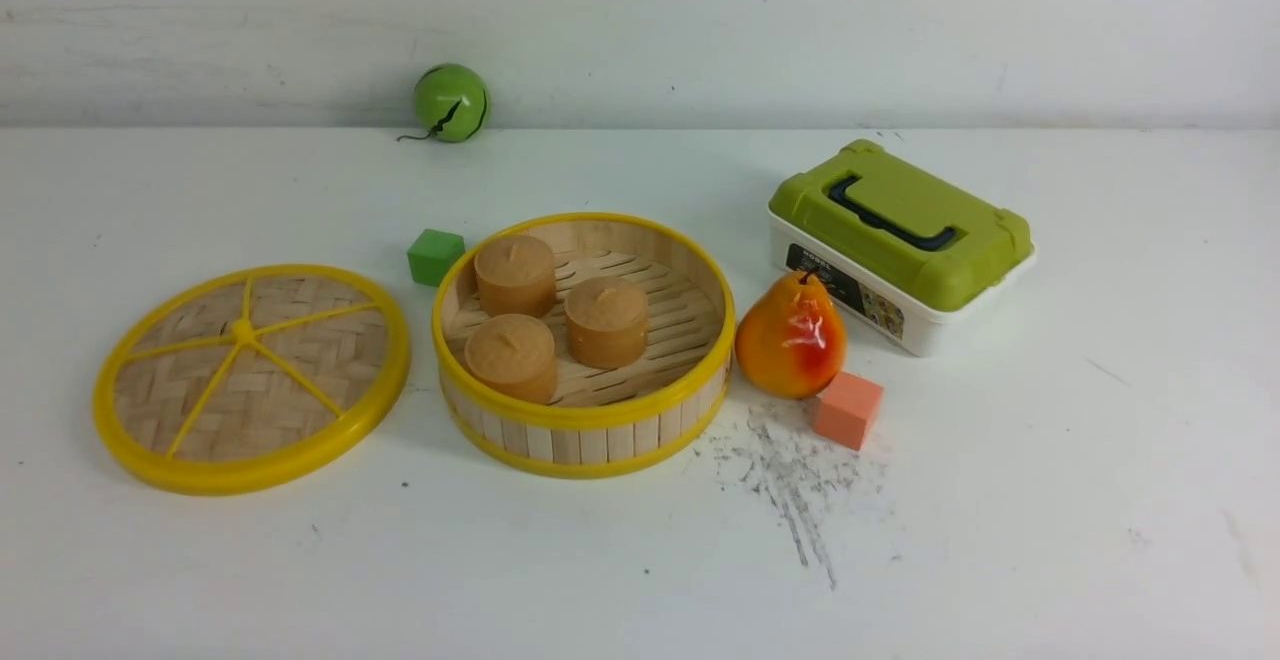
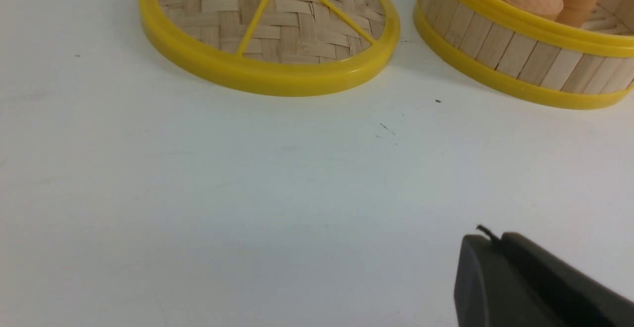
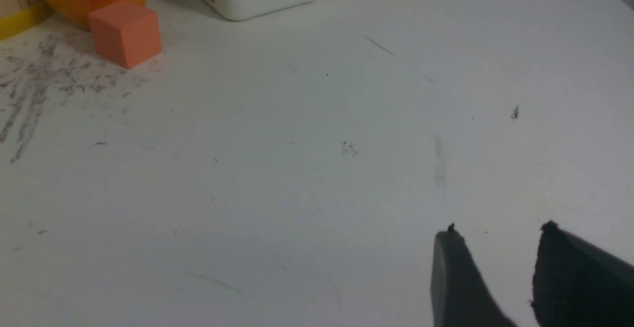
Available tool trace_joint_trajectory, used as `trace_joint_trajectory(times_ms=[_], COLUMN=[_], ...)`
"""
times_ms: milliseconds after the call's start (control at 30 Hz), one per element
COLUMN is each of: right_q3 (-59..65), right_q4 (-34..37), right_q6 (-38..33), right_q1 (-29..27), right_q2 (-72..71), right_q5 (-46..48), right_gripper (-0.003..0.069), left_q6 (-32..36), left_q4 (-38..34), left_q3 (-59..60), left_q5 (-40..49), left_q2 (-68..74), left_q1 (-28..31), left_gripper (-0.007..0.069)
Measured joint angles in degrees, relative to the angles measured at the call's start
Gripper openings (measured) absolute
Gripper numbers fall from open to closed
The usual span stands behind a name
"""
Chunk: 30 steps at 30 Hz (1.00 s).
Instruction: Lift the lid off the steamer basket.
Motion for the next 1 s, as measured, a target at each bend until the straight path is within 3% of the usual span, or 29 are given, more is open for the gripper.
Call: trace_joint_trajectory(times_ms=[1000], right_q3=[0.00], right_q4=[0.00], right_q6=[0.00], right_q1=[0.00], right_q2=[0.00], right_q5=[0.00], right_gripper=[0.0240], left_q6=[0.00], left_q4=[0.00], left_q3=[0.00], left_q5=[0.00], left_q2=[0.00], left_q1=[0.00], left_gripper=[0.0053])
